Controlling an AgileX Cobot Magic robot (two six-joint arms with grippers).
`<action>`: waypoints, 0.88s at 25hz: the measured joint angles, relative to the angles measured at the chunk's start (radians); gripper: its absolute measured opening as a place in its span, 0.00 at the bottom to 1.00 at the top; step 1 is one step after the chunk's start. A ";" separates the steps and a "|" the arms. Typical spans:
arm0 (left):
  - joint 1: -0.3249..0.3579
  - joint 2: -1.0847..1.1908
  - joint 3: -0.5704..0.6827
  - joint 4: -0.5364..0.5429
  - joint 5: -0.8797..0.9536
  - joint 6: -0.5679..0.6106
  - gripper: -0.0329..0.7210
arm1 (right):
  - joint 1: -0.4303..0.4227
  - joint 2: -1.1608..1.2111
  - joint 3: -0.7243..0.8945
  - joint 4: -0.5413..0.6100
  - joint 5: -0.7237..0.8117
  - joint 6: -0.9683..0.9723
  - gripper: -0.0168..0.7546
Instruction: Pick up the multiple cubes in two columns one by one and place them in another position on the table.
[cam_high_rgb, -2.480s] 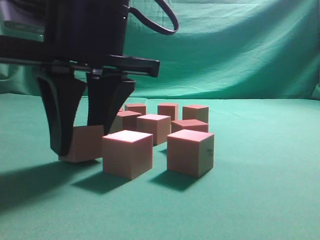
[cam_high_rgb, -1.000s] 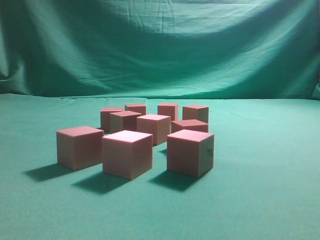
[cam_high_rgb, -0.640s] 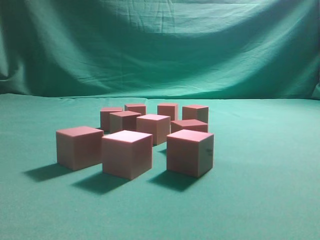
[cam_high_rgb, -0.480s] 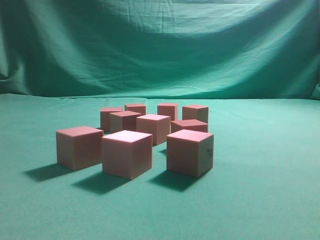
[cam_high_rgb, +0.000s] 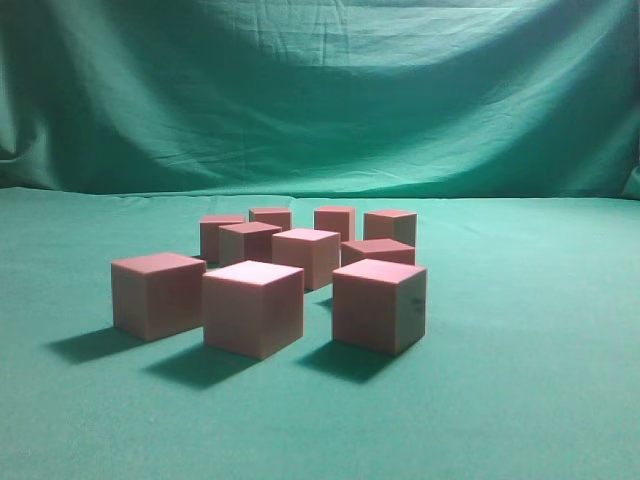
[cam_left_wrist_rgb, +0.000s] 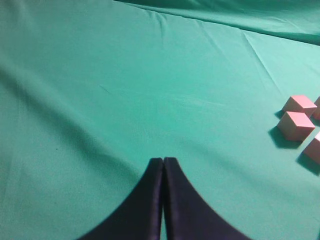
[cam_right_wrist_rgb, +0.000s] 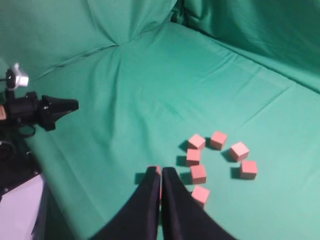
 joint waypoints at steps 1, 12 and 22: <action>0.000 0.000 0.000 0.000 0.000 0.000 0.04 | 0.000 -0.036 0.043 0.010 -0.010 0.000 0.02; 0.000 0.000 0.000 0.000 0.000 0.000 0.04 | 0.000 -0.276 0.384 0.025 0.025 0.042 0.02; 0.000 0.000 0.000 0.000 0.000 0.000 0.04 | -0.135 -0.368 0.668 -0.061 -0.333 0.040 0.02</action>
